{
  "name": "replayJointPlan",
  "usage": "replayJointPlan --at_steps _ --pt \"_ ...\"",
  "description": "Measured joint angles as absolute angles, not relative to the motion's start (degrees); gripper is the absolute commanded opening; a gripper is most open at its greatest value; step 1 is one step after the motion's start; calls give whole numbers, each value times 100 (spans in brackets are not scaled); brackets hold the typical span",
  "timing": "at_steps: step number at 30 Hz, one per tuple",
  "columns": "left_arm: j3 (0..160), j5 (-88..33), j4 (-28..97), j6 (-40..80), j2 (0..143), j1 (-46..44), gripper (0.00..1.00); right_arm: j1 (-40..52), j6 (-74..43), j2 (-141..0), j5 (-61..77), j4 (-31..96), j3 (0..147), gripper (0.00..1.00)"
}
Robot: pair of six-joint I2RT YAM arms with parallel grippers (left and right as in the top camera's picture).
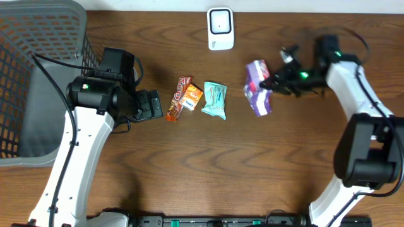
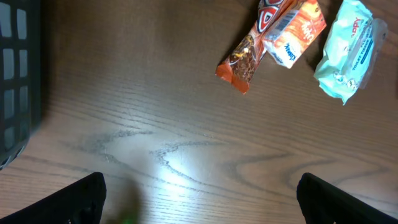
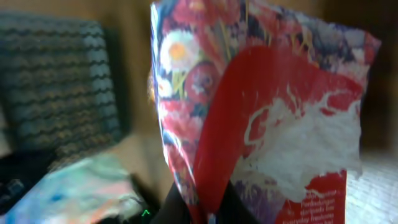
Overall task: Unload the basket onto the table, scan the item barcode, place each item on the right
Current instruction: 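Set the pack down on the right and withdraw the right gripper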
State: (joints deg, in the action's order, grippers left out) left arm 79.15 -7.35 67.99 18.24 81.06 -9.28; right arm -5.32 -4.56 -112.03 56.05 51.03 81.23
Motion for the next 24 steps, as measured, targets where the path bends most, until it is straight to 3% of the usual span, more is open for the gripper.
replayJointPlan --at_steps 4,10,15,24 --pt "7915 -733 6799 1824 8106 -928 98 -1181 -257 -11205 6084 4550 7074 4" --pt "7915 -735 6799 1824 8106 -928 98 -2034 -272 -11198 5492 4989 6820 36" --pt "7915 -733 6796 1824 8106 -928 98 -2383 -263 -11198 4515 5732 7196 74" --pt "7915 -733 6796 1824 8106 -928 98 -2206 -189 -11190 3726 5778 7647 99"
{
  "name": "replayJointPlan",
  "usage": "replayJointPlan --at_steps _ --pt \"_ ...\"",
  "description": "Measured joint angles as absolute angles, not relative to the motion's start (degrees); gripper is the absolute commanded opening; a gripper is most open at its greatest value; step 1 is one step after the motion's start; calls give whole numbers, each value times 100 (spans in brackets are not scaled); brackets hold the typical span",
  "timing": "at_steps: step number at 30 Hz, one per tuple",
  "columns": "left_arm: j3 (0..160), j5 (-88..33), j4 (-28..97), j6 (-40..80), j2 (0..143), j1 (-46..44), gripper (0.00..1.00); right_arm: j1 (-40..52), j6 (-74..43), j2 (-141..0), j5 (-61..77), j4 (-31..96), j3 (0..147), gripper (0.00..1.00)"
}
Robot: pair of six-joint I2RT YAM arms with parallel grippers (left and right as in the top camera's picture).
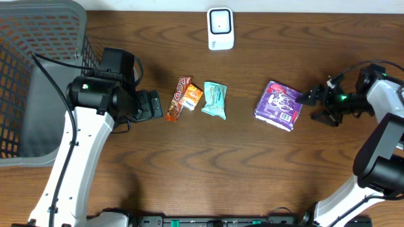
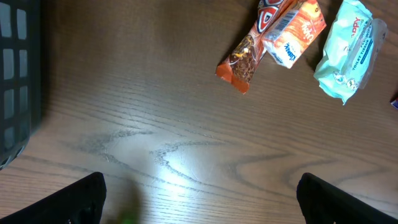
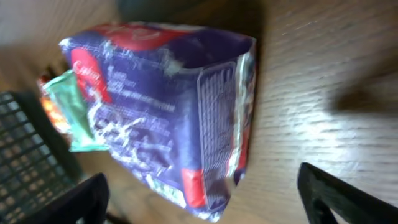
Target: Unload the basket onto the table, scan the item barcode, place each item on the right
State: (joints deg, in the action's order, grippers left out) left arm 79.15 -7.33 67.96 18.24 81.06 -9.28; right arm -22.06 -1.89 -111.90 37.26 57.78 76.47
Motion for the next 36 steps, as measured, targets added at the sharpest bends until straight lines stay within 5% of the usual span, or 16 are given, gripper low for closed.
replayJointPlan --at_steps 9,20,36 --pt "7915 -733 6799 1824 8106 -928 98 -2104 -722 -11187 2703 4956 7644 98" --pt "7915 -733 6799 1824 8106 -928 98 -1951 -1028 -11190 3328 3918 7640 90" --pt "7915 -733 6796 1824 8106 -928 98 -451 -1070 -11395 3538 3931 7640 76"
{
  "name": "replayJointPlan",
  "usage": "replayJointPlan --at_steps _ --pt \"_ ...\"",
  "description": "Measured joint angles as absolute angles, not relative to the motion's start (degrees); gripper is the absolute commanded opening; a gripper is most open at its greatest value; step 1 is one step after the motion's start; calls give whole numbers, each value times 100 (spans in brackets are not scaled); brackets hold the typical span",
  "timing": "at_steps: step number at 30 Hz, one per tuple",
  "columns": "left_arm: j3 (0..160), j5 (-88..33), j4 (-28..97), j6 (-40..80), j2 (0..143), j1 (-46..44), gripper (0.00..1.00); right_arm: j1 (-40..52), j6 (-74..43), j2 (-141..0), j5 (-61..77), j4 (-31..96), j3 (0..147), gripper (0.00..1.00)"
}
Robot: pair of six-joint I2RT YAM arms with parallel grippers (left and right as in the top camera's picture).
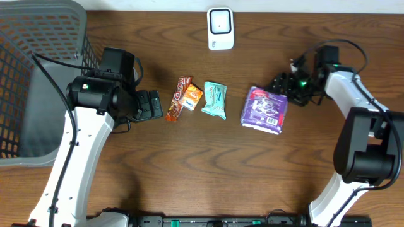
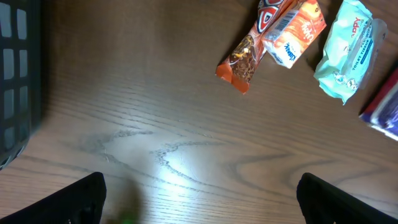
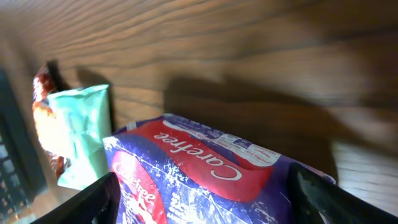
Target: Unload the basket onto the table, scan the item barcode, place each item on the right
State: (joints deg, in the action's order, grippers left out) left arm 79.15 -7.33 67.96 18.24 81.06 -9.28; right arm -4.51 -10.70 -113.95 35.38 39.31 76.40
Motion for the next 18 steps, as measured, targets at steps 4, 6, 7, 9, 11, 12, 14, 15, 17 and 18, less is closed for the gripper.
replayJointPlan --at_steps 4,6,7,9,11,12,14,15,17,18 --pt "7915 -733 6796 1824 8106 -928 98 -301 -1127 -11395 3645 3942 7640 71" --pt "7915 -735 6796 1824 8106 -928 98 -294 -1135 -11395 3651 4018 7655 71" --pt "7915 -733 6796 1824 8106 -928 98 -303 -1140 -11395 3642 4112 7688 71" --pt "7915 -733 6796 1824 8106 -928 98 -331 -1146 -11397 3623 4287 7791 70" --pt "7915 -733 6799 1824 8106 -928 98 -368 -1151 -11397 3573 4390 7920 70" --pt "7915 -733 6796 1824 8106 -928 98 -397 -1149 -11397 3553 4390 7985 70" --pt "7915 -733 6796 1824 8106 -928 98 -432 -1146 -11397 3553 4294 8055 70" --pt "7915 -733 6796 1824 8106 -928 98 -451 -1131 -11397 3575 4202 8062 70" --pt "7915 -733 6794 1824 8106 -928 98 -464 -1111 -11397 3618 3992 8062 69" --pt "7915 -733 6799 1824 8106 -928 98 -462 -1105 -11397 3636 3865 8064 68"
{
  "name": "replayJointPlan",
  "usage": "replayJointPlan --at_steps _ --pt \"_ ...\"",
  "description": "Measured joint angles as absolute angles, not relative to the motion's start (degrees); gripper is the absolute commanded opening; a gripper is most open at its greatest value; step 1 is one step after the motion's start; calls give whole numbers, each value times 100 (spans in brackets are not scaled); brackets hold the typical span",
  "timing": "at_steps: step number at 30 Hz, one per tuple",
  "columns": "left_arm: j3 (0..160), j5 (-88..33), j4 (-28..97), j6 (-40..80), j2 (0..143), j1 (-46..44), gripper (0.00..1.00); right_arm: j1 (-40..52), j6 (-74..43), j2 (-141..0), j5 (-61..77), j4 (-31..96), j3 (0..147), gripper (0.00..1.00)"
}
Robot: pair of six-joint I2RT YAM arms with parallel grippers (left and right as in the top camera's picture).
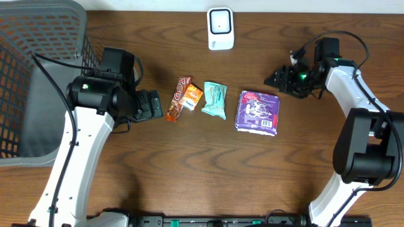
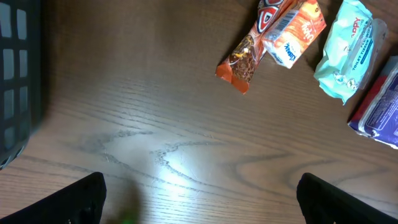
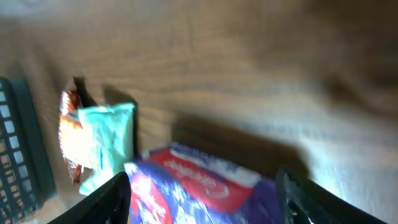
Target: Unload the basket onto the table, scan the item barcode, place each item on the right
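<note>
The purple pack (image 1: 257,112) lies flat on the table, right of centre, its red-and-purple face also showing in the right wrist view (image 3: 199,193). My right gripper (image 1: 278,79) hovers open just behind the pack's far right corner, holding nothing; in its own view the gripper (image 3: 205,205) looks down on the pack. The white scanner (image 1: 220,28) stands at the back centre. My left gripper (image 1: 148,104) is open and empty over bare table (image 2: 202,205), left of the snacks. The pack's edge (image 2: 379,106) shows at the right of the left wrist view.
Three small snacks lie in a row left of the pack: a brown bar (image 1: 178,98), an orange packet (image 1: 190,96) and a teal packet (image 1: 214,99). A grey mesh basket (image 1: 38,63) fills the far left.
The purple pack has shifted a little to the left and lies squarer to the table. My right gripper has drawn back from its corner towards the rear. The left arm has not moved.
My right gripper first held the purple pack upright in the air near the scanner. Then the pack lay on the table with the gripper open at its right. Later the pack was further left with the gripper at its corner, and now further left still.
</note>
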State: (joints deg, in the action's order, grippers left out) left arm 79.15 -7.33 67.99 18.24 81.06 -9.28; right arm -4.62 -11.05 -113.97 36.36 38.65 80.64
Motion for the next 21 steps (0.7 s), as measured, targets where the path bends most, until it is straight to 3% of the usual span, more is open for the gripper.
replayJointPlan --at_steps 5,11,17,19,21 --pt "7915 -733 6796 1824 8106 -928 98 -342 -1026 -11397 3625 3433 8064 53" --pt "7915 -733 6799 1824 8106 -928 98 1 -803 -11397 3378 3610 8060 57" --pt "7915 -733 6799 1824 8106 -928 98 117 -266 -11397 3070 4617 8049 60" --pt "7915 -735 6801 1824 8106 -928 98 82 -64 -11397 3022 5015 8047 52" --pt "7915 -733 6799 1824 8106 -928 98 30 115 -11397 2980 5417 8044 34"
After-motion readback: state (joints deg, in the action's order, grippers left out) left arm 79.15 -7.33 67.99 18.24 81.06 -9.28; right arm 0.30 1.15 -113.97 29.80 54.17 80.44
